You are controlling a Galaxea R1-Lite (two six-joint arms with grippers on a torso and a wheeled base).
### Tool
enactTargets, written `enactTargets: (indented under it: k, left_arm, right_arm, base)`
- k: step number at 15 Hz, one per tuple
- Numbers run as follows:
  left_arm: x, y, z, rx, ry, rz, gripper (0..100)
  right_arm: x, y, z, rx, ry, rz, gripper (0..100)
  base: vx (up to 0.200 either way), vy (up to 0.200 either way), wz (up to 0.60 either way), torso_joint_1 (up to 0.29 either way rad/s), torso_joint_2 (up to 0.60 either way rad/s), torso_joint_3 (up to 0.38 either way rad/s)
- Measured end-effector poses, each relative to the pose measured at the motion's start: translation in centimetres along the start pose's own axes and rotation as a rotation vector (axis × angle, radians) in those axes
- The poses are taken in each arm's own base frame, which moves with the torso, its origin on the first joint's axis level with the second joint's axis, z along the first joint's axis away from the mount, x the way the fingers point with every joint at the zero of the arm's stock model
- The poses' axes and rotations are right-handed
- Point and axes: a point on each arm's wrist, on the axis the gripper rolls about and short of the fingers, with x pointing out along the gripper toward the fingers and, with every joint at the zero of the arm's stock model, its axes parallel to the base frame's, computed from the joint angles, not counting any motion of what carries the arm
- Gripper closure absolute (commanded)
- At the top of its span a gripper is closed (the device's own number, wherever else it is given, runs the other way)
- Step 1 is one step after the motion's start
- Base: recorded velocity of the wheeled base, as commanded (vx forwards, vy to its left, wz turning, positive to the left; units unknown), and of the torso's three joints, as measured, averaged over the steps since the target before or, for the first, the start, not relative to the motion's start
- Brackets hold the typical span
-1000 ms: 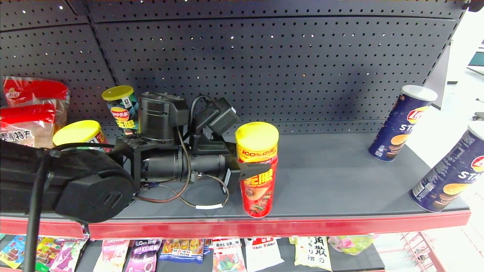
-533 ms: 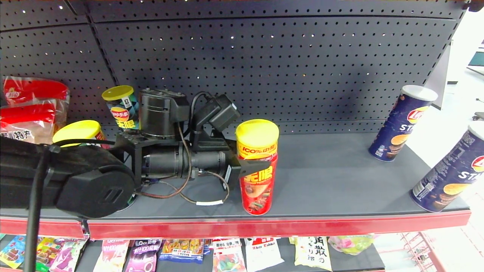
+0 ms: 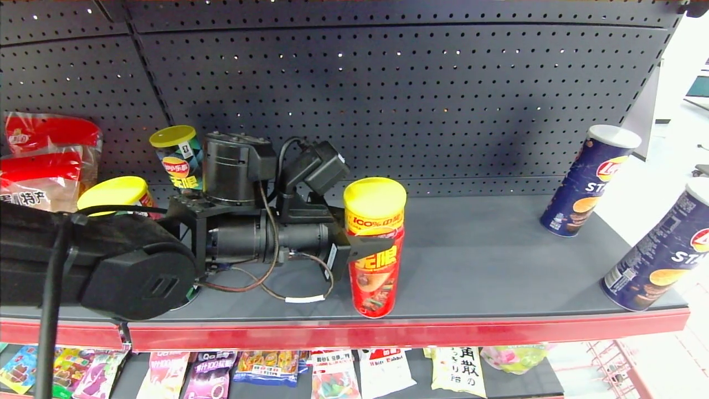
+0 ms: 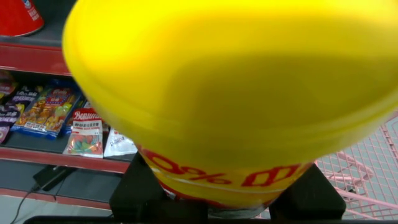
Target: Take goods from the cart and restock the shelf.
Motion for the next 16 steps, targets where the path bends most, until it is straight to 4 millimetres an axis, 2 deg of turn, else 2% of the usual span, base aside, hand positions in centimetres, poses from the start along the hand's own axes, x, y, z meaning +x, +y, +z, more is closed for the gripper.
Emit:
enactTargets:
  k: [5,6,12,16]
  left_arm:
    - [0.2,0.1,-0.1,-0.002,0.004,-0.001,100]
    - [0.2,0.1,-0.2,-0.002,0.005,0.000,0]
    - [0.3,0.1,-0.6,-0.010,0.020,0.011,0]
    - [-1.2,-0.6,-2.3,-0.037,0.070,0.032,0]
  right_arm:
    - [0.0,0.0,0.0,0.000,0.000,-0.001,100]
    - [0.0,0.0,0.0,0.000,0.000,-0.001,100]
    - [0.0,0.0,0.0,0.000,0.000,0.000,100]
    - [0.0,0.0,0.0,0.000,0.000,-0.001,100]
  base:
    - [0.000,0.000,0.00,0.000,0.00,0.000]
    - [0.000,0.000,0.00,0.000,0.00,0.000]
    - [0.000,0.000,0.00,0.000,0.00,0.000]
    - [0.000,0.000,0.00,0.000,0.00,0.000]
